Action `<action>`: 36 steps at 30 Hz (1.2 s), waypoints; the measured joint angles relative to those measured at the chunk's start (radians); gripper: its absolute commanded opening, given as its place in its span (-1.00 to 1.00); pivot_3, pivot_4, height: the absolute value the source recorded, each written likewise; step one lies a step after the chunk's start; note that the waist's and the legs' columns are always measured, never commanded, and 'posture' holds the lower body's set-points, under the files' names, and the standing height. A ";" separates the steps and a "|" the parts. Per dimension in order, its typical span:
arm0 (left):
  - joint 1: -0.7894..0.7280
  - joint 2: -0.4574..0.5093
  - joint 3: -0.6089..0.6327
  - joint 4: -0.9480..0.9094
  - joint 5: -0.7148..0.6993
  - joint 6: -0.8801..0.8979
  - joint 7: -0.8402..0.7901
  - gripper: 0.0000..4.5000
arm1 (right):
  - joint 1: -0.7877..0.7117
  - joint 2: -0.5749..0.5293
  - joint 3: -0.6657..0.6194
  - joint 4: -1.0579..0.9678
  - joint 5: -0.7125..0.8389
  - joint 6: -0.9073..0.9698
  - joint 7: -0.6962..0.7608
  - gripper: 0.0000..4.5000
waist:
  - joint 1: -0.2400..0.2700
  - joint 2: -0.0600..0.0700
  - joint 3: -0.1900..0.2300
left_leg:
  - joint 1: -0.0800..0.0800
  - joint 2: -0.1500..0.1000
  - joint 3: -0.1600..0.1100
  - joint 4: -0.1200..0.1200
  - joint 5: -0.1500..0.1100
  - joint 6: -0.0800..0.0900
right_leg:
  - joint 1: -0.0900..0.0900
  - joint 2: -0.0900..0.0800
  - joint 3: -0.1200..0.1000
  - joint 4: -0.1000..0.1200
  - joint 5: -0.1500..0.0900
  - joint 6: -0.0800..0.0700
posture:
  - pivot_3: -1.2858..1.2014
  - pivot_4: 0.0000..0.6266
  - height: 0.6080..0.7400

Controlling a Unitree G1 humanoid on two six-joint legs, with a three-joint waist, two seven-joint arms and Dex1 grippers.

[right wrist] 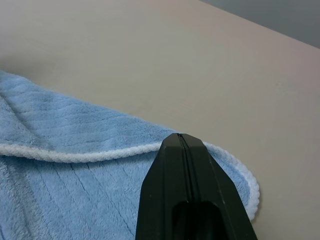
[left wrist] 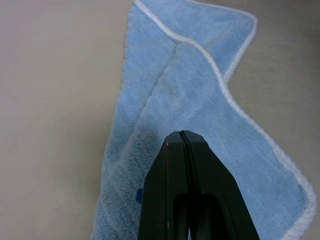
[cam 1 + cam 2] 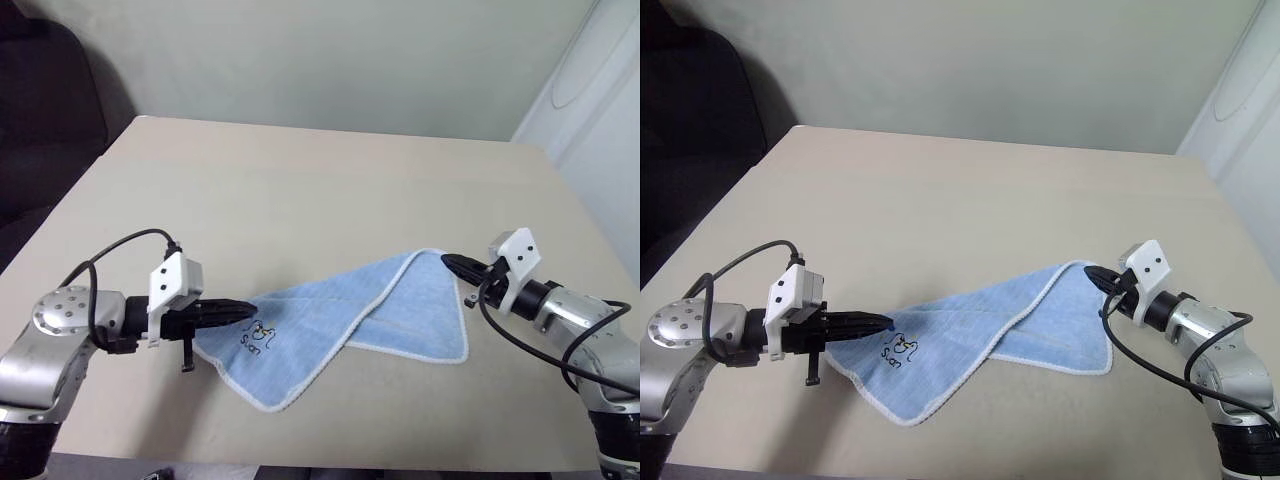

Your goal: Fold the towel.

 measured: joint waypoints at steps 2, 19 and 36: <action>0.000 0.004 0.000 -0.001 0.000 -0.008 -0.012 -0.98 | 0.000 0.004 0.001 0.007 -0.003 -0.006 0.001 -1.00 | 0.000 0.000 0.000 | 0.000 0.000 0.000 0.000 0.000 0.000 | 0.000 0.000 0.000 0.000 0.000 0.000 | 0.03 -0.52 1.00; -0.010 0.117 -0.102 -0.060 0.022 -0.033 -0.181 0.37 | -0.028 0.042 0.033 0.072 -0.030 -0.059 0.009 -1.00 | -0.002 0.001 -0.001 | -0.001 0.000 0.000 0.000 0.000 0.000 | -0.001 -0.001 0.000 0.000 0.001 -0.001 | 0.03 -0.52 1.00; 0.004 0.070 -0.384 -0.101 0.243 -0.167 -0.172 0.84 | 0.145 0.053 -0.016 -0.113 -0.014 0.022 -0.046 -1.00 | -0.003 0.006 -0.005 | -0.001 0.001 0.000 0.000 -0.003 0.000 | -0.003 -0.001 0.000 -0.002 -0.004 0.006 | 0.03 -0.52 1.00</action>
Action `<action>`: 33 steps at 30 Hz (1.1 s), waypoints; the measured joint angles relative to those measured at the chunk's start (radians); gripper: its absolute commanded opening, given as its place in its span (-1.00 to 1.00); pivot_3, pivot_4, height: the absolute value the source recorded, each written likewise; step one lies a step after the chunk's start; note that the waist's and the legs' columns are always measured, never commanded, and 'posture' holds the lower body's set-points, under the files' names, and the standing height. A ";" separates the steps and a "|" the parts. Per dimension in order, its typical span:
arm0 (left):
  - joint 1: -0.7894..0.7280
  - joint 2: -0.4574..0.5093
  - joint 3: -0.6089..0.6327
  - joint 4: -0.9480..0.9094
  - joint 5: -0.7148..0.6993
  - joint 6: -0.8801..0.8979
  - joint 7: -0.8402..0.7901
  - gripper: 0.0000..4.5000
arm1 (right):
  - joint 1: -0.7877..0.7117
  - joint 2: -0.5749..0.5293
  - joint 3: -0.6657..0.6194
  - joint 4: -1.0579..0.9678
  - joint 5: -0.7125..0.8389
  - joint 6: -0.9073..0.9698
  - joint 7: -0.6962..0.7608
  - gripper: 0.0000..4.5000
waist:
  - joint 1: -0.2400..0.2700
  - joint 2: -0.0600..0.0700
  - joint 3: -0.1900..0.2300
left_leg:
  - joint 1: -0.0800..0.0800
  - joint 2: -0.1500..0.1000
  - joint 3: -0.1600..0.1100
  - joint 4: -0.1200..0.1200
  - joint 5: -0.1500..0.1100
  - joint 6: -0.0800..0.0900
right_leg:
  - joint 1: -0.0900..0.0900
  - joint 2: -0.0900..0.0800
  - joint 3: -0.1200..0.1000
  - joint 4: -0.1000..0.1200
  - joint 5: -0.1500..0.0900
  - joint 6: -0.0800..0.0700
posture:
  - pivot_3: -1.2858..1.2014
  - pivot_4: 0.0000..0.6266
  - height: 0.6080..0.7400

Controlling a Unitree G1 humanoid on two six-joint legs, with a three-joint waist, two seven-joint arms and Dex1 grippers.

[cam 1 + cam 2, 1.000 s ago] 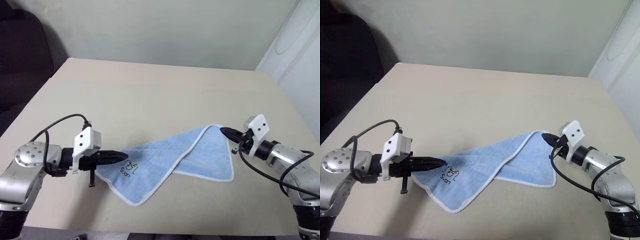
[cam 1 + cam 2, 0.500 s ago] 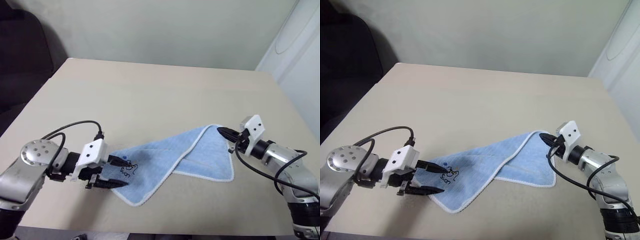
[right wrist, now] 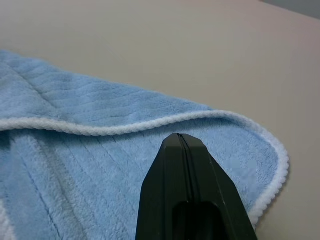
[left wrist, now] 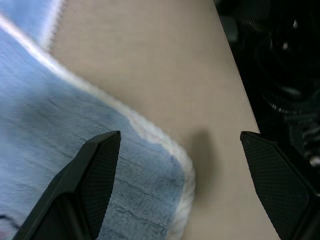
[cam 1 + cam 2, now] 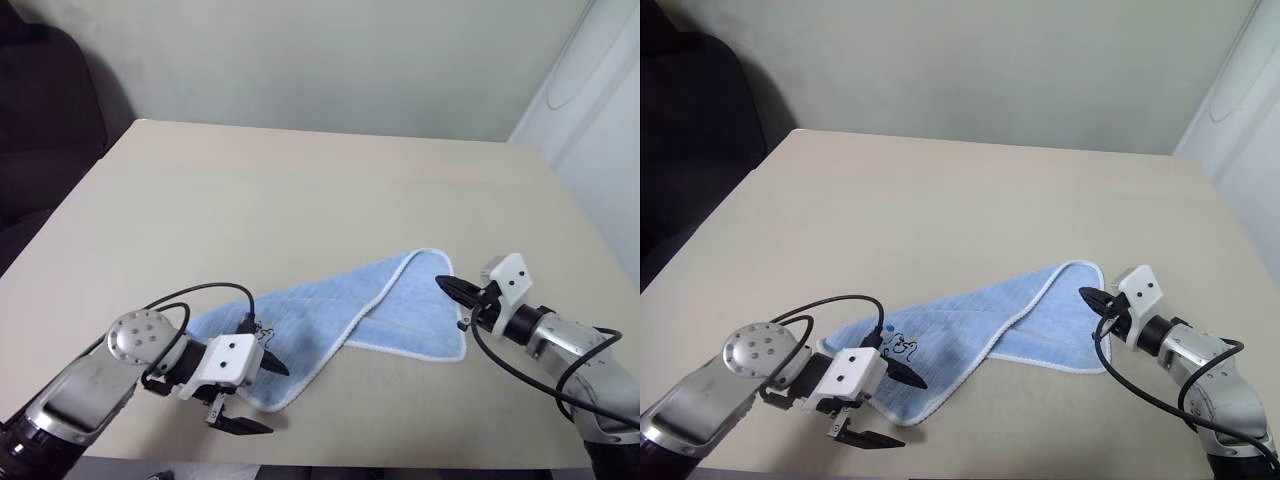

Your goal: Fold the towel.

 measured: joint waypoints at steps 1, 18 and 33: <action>-0.003 -0.002 -0.008 0.011 0.015 -0.007 0.004 0.84 | 0.002 -0.001 -0.005 -0.008 0.001 0.003 -0.001 -1.00 | 0.000 0.000 0.000 | 0.000 0.000 0.000 0.000 0.000 0.000 | 0.000 0.000 0.000 0.000 0.000 0.000 | 0.03 -0.52 1.00; -0.063 -0.043 -0.047 0.118 0.078 -0.078 0.029 -0.52 | 0.004 -0.001 -0.011 -0.018 0.005 0.018 -0.017 -1.00 | 0.000 0.000 -0.008 | -0.001 0.000 0.000 0.000 -0.001 0.000 | 0.000 0.000 0.000 0.000 0.003 -0.005 | 0.03 -0.52 1.00; -0.062 -0.058 0.030 0.124 -0.060 0.009 0.016 -0.99 | -0.031 -0.001 -0.010 0.000 -0.002 -0.001 -0.017 -1.00 | 0.000 0.000 -0.009 | -0.002 0.000 0.000 0.000 -0.001 0.000 | 0.000 0.000 0.000 0.000 0.004 -0.006 | 0.03 -0.52 1.00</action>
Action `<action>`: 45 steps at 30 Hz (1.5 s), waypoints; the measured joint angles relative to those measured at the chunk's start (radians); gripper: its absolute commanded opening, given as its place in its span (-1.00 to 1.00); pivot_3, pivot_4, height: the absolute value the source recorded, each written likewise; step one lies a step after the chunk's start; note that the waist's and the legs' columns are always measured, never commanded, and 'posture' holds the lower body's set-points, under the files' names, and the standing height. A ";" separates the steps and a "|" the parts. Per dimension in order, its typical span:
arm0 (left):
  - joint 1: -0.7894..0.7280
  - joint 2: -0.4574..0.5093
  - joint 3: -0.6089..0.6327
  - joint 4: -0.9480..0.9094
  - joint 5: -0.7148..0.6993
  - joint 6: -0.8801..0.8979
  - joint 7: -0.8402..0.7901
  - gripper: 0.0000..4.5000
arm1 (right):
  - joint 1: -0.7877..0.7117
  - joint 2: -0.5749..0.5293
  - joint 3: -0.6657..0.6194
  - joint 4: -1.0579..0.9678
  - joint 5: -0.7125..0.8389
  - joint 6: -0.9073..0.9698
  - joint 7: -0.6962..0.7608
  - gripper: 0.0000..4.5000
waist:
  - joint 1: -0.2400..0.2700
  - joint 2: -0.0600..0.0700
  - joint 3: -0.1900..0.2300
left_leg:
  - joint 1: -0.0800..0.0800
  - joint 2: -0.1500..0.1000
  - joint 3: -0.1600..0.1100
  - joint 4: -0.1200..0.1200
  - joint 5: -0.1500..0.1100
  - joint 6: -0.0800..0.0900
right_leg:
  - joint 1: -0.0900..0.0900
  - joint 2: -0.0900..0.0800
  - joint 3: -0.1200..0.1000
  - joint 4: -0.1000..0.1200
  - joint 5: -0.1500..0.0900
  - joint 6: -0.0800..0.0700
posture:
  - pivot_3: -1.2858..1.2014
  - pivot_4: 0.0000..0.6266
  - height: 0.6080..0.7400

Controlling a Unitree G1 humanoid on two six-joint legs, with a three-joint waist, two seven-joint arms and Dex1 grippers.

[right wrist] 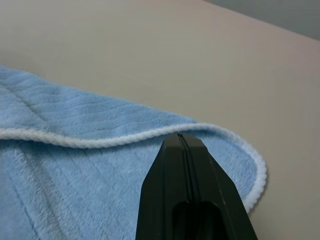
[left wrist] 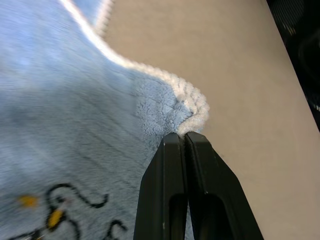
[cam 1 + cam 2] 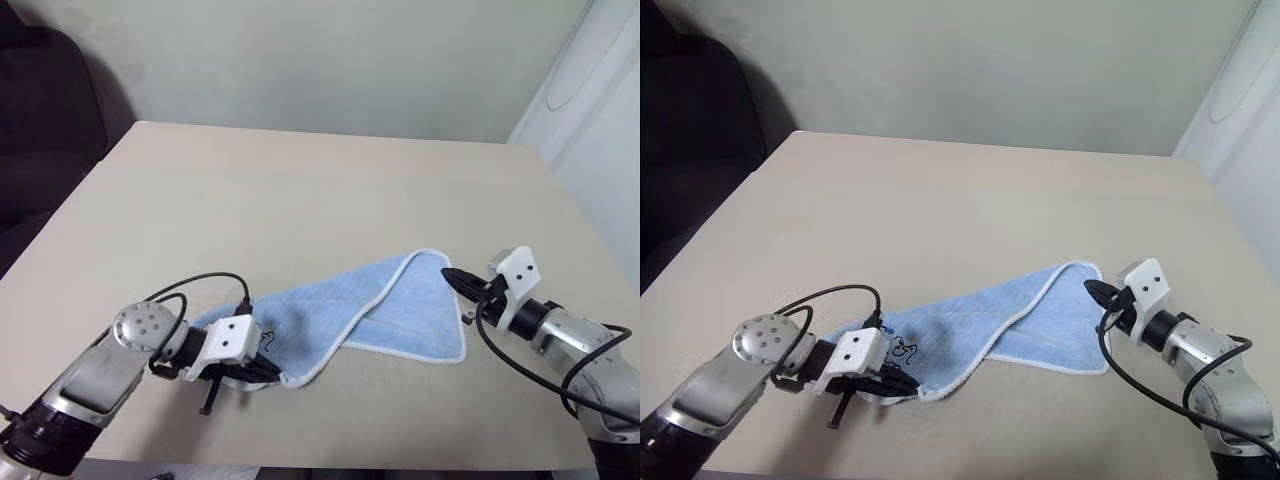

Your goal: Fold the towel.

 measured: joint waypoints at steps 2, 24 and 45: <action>0.003 -0.006 0.013 -0.002 -0.037 0.029 -0.001 -0.99 | -0.011 0.000 0.003 0.009 -0.001 -0.002 0.001 -1.00 | 0.000 0.000 0.000 | 0.000 0.000 0.000 0.000 0.000 0.000 | 0.000 0.000 0.000 0.000 0.000 0.000 | 0.03 -0.52 1.00; -0.196 -0.232 0.297 0.169 -0.255 0.286 0.357 -1.00 | -0.318 -0.006 0.096 0.470 -0.119 -0.033 0.046 0.70 | 0.001 -0.003 -0.001 | 0.004 0.000 0.001 0.000 0.004 0.003 | 0.004 0.000 -0.001 0.002 0.002 0.001 | 0.03 -0.52 1.00; -0.327 -0.368 0.337 0.372 -0.156 0.218 0.587 -1.00 | -0.537 0.098 0.118 0.934 -0.199 -0.089 -0.029 0.43 | 0.008 -0.004 0.001 | 0.005 0.000 0.000 0.000 0.006 0.001 | 0.006 0.000 -0.002 0.000 0.008 0.001 | 0.03 -0.52 1.00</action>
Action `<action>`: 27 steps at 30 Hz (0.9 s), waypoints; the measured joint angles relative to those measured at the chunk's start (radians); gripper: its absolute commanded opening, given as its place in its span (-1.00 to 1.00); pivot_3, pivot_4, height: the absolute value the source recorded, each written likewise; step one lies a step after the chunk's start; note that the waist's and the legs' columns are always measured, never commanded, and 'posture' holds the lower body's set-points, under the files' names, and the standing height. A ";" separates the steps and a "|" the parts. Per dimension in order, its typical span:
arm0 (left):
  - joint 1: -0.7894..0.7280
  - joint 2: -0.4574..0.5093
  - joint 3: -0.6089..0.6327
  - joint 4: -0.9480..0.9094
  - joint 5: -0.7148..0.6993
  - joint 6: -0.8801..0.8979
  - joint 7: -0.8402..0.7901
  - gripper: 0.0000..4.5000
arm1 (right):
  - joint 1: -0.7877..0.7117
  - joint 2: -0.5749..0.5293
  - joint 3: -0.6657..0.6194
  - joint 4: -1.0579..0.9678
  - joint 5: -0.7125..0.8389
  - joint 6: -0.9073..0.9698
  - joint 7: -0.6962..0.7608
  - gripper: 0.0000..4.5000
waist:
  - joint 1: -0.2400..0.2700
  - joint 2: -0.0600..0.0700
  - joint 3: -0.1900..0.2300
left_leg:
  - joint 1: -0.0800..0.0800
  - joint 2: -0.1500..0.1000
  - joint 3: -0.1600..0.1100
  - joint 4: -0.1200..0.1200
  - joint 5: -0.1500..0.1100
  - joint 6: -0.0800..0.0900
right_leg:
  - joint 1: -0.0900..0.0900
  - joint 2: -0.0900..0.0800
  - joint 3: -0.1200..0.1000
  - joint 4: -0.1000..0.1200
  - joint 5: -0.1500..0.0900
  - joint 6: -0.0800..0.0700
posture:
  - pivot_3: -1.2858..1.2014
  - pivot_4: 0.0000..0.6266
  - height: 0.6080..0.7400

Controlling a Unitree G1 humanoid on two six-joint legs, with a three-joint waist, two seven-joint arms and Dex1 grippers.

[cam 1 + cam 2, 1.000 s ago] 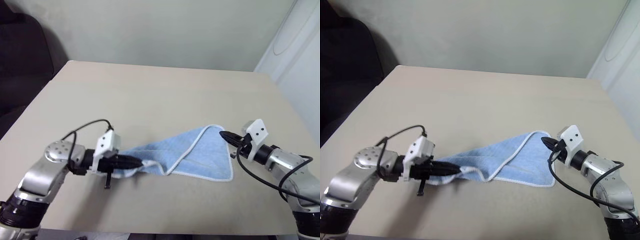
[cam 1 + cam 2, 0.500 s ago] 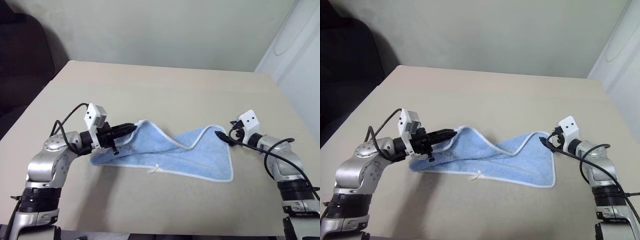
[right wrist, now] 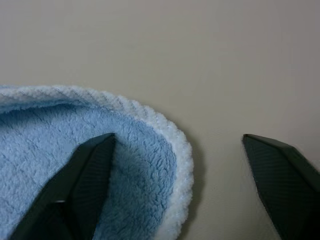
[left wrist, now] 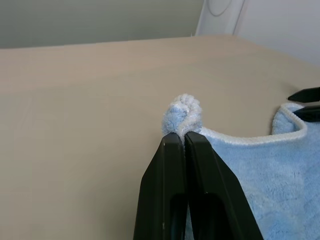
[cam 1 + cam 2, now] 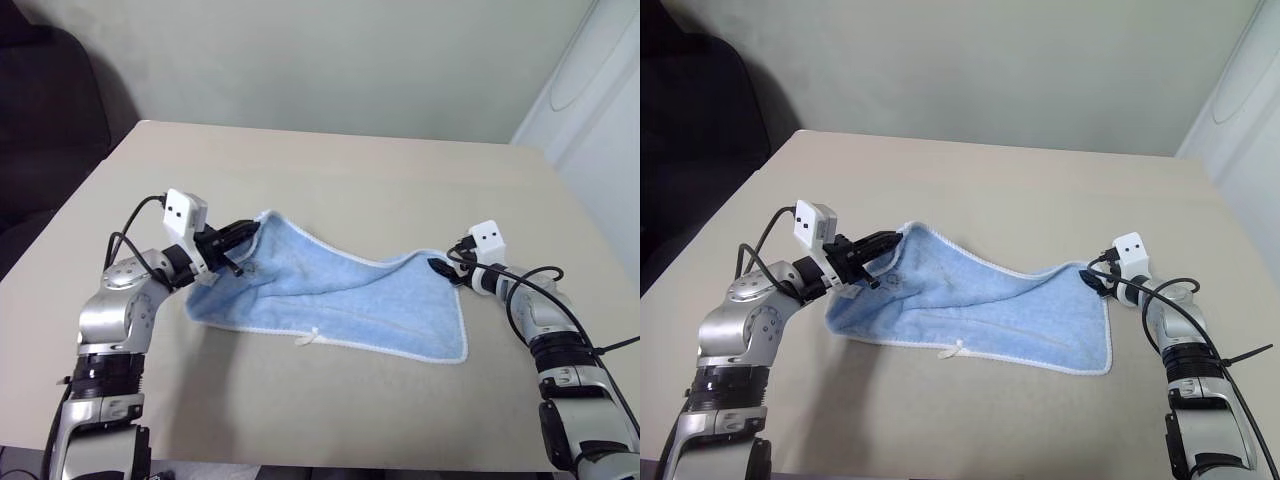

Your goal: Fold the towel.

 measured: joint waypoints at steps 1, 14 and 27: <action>0.000 -0.001 0.000 0.001 0.003 0.000 0.000 -1.00 | 0.000 0.000 0.000 0.000 0.000 0.001 0.000 0.26 | 0.000 0.000 0.000 | 0.000 0.000 0.000 0.000 0.000 0.000 | 0.000 0.000 0.000 0.000 0.000 0.000 | 0.03 -0.52 1.00; -0.007 -0.029 -0.001 0.025 0.017 -0.017 0.000 -1.00 | 0.048 0.003 -0.038 -0.076 0.034 0.056 0.002 -0.98 | 0.003 -0.002 0.001 | 0.000 0.000 0.000 0.000 0.000 0.000 | 0.000 0.000 0.000 0.000 0.000 0.000 | 0.03 -0.52 1.00; -0.052 -0.073 0.039 0.033 -0.001 -0.019 0.069 -1.00 | 0.114 -0.071 -0.145 -0.282 0.057 0.109 -0.038 -0.98 | 0.007 -0.004 0.005 | 0.000 0.000 0.000 0.001 0.001 0.000 | 0.001 0.000 0.000 -0.001 0.000 0.000 | 0.03 -0.52 1.00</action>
